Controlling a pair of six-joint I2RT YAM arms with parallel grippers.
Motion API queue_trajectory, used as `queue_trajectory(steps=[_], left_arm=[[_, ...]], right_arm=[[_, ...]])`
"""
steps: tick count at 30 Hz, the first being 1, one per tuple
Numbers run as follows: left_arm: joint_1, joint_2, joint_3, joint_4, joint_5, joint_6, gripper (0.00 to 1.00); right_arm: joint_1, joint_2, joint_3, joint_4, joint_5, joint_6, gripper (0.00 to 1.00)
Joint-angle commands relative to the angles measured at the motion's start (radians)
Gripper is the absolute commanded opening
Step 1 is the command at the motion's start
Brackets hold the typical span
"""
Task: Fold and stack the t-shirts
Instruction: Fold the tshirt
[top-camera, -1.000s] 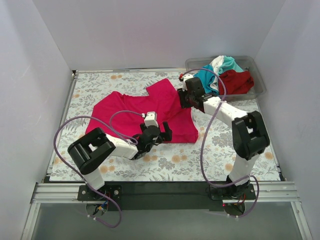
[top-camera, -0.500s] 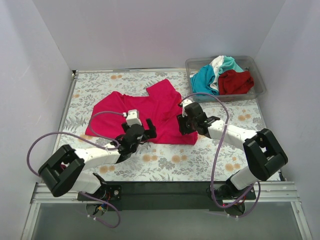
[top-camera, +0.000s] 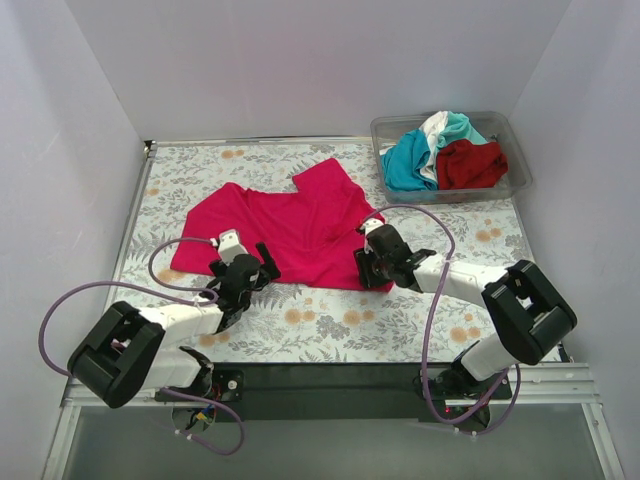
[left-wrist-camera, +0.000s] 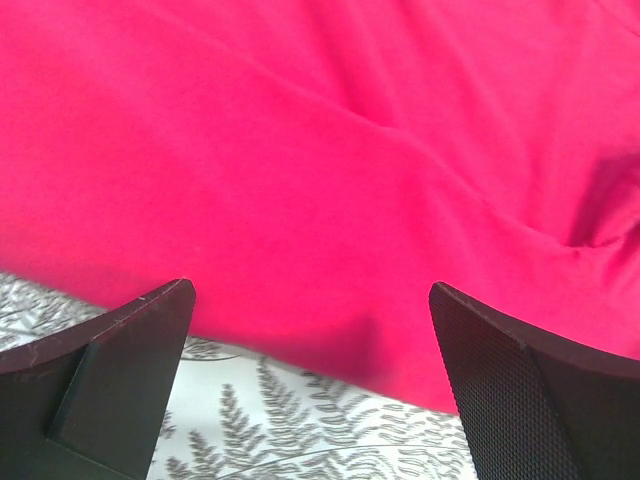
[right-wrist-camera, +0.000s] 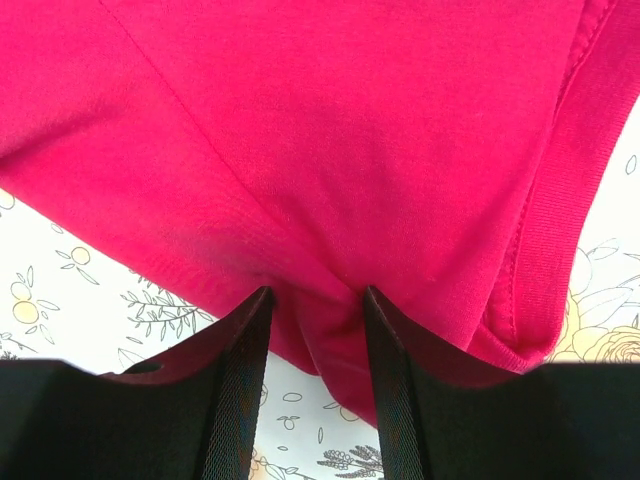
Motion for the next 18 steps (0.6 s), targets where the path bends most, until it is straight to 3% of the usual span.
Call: queue_trajectory(steps=[1, 9, 18], left_arm=[[0.012, -0.028, -0.026, -0.006, -0.040, -0.042, 0.98], [0.012, -0.129, -0.094, -0.026, 0.028, -0.117, 0.98], [0.007, -0.115, -0.104, -0.040, 0.089, -0.154, 0.96]], right_arm=[[-0.006, 0.007, -0.040, -0.013, 0.026, 0.037, 0.38], [-0.059, -0.096, -0.157, -0.106, 0.021, 0.102, 0.41], [-0.080, -0.226, -0.172, -0.215, 0.046, 0.108, 0.43]])
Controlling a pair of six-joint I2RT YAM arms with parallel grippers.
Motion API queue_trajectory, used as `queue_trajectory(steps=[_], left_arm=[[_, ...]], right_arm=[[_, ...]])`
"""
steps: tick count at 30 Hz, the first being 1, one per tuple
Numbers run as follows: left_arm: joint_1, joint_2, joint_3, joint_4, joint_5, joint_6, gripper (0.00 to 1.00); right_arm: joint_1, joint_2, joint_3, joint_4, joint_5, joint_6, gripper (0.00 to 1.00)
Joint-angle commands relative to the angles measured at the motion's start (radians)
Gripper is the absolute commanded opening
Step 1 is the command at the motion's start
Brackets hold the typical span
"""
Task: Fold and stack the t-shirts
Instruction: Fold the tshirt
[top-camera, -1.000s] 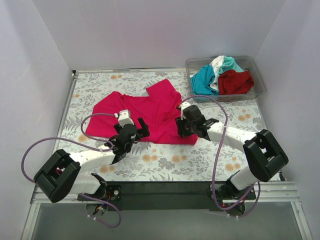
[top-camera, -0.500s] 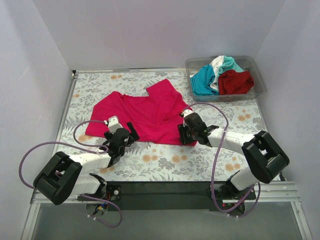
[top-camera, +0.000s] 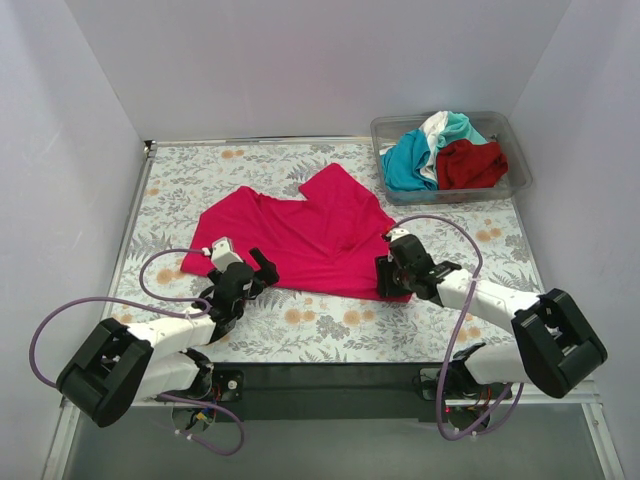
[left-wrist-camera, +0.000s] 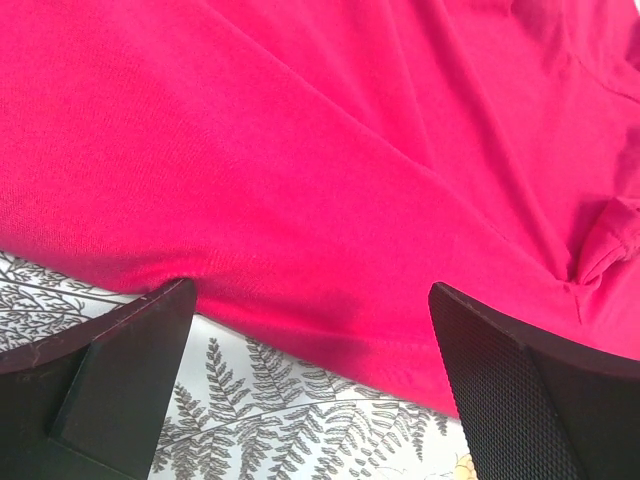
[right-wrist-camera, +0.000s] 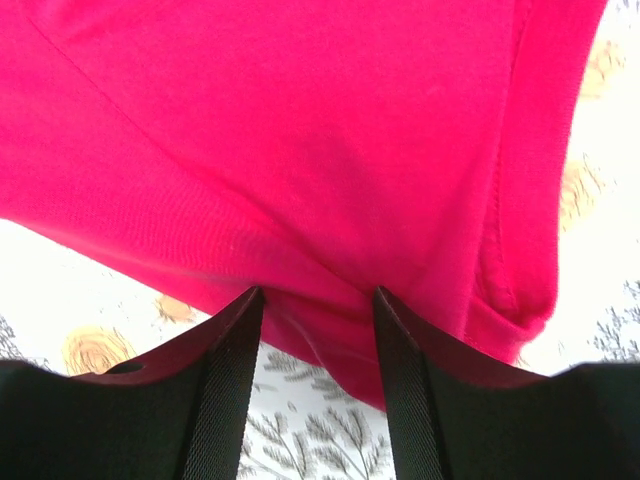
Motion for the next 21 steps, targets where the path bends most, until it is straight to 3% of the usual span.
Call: queue_trajectory(steps=[1, 7, 14, 21], left_arm=[[-0.003, -0.012, -0.019, -0.050, 0.023, -0.045, 0.96], [-0.044, -0.073, 0.018, -0.128, 0.034, -0.056, 0.95], [-0.052, -0.216, 0.160, -0.234, -0.093, 0.039, 0.98], [0.037, -0.058, 0.245, -0.156, -0.104, 0.133, 0.98]], right_arm=[[-0.005, -0.039, -0.025, -0.149, 0.029, 0.011, 0.44], [-0.007, -0.059, -0.004, -0.166, 0.002, -0.006, 0.45], [0.018, -0.070, 0.128, -0.139, -0.021, -0.060, 0.45], [0.051, 0.071, 0.248, -0.042, -0.083, -0.087, 0.45]])
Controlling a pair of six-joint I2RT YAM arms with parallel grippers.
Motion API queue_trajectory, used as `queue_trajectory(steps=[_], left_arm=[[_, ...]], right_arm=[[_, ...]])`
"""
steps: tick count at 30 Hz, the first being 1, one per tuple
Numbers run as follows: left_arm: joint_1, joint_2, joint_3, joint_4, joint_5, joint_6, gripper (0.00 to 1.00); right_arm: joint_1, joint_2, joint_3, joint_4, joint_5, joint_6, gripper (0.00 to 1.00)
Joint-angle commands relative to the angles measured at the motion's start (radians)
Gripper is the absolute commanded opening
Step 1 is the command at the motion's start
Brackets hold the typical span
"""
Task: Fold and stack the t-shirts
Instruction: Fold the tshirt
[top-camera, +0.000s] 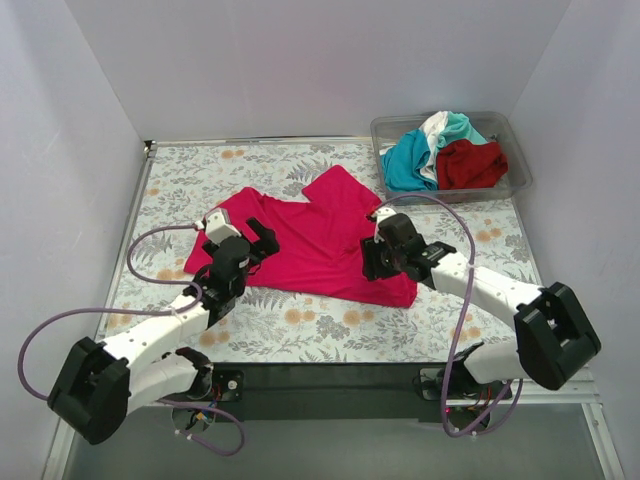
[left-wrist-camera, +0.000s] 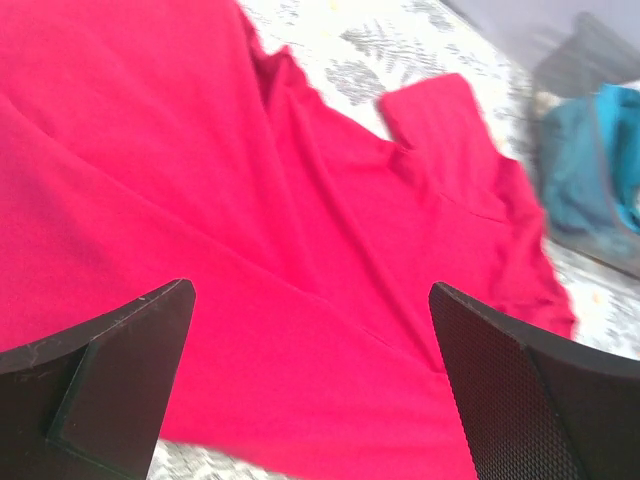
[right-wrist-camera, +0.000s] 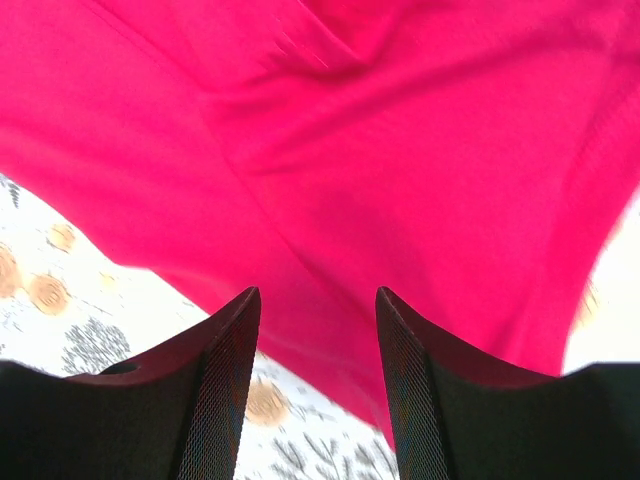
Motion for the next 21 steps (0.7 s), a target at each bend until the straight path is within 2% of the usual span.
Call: queue_trajectory(steps=[1, 5, 11, 15, 21], left_arm=[[0.053, 0.090, 0.020, 0.023, -0.021, 0.059, 0.98], [0.137, 0.171, 0.010, 0.099, 0.043, 0.048, 0.98], [0.167, 0.266, 0.003, 0.154, 0.056, 0.034, 0.98], [0.171, 0.291, -0.020, 0.137, 0.037, -0.018, 0.98], [0.177, 0.314, -0.030, 0.028, 0.016, -0.125, 0.98]], right_arm=[[0.020, 0.074, 0.065, 0.083, -0.048, -0.032, 0.45], [0.057, 0.187, 0.147, 0.135, -0.048, -0.057, 0.45], [0.099, 0.300, 0.192, 0.192, -0.030, -0.080, 0.45], [0.131, 0.372, 0.191, 0.206, -0.008, -0.080, 0.44], [0.209, 0.452, 0.185, 0.212, 0.004, -0.055, 0.43]])
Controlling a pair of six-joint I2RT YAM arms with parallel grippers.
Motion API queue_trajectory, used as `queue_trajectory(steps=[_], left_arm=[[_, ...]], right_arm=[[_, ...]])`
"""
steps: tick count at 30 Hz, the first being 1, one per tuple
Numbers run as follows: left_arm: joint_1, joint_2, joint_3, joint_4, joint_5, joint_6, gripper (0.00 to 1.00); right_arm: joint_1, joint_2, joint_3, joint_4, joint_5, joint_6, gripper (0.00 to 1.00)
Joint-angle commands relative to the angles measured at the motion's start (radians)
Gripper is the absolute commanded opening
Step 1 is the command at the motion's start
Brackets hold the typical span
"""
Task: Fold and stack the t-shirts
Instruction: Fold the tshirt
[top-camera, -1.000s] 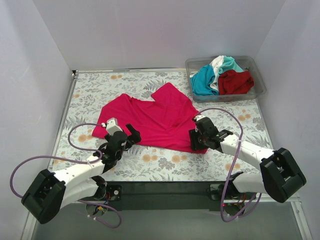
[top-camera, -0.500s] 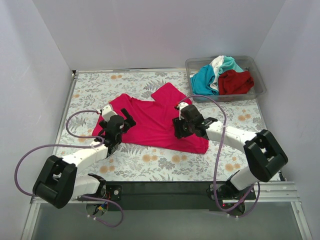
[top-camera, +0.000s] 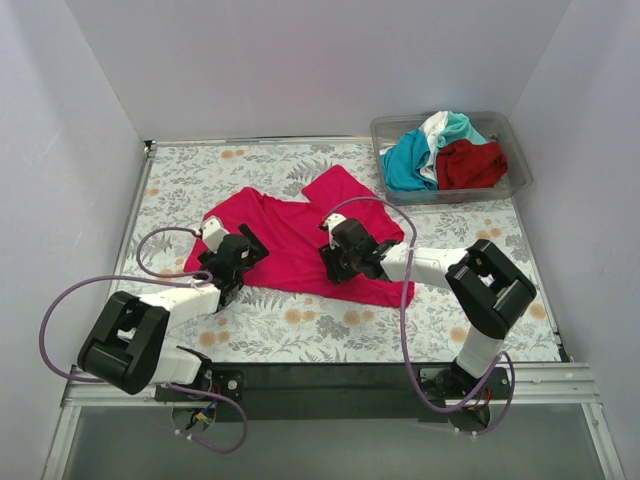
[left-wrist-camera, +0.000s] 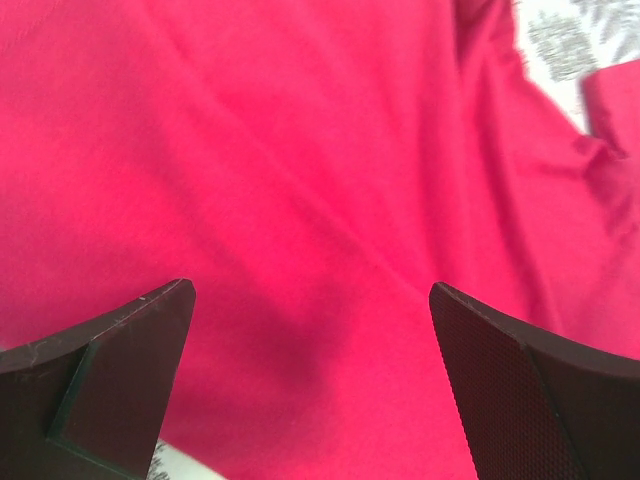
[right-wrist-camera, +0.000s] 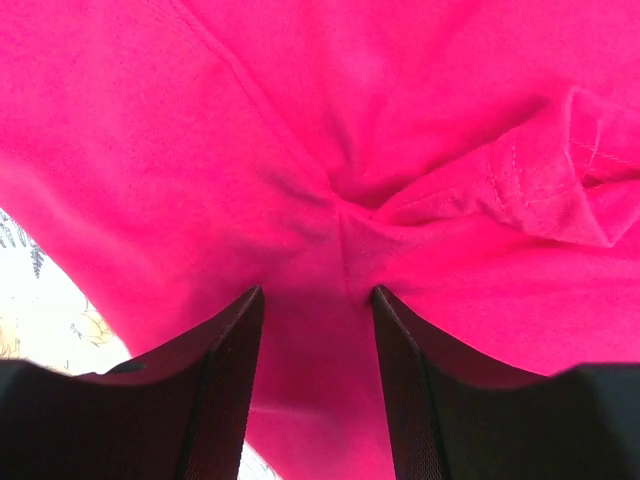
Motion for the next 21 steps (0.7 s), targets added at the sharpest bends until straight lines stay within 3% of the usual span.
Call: queue_trajectory(steps=[1, 5, 9, 21], left_arm=[[0.008, 0.005, -0.016, -0.067, -0.021, -0.089, 0.98], [0.008, -0.038, -0.068, -0.099, -0.027, -0.154, 0.98], [0.008, -0.187, -0.132, -0.197, -0.070, -0.194, 0.98], [0.008, -0.474, -0.162, -0.404, -0.050, -0.257, 0.98]], right_arm=[[0.052, 0.053, 0.003, 0.000, 0.005, 0.020, 0.43], [0.112, 0.071, -0.007, 0.000, 0.006, 0.038, 0.43], [0.149, 0.071, -0.030, 0.000, 0.002, 0.053, 0.43], [0.220, 0.035, -0.124, -0.008, -0.008, 0.092, 0.43]])
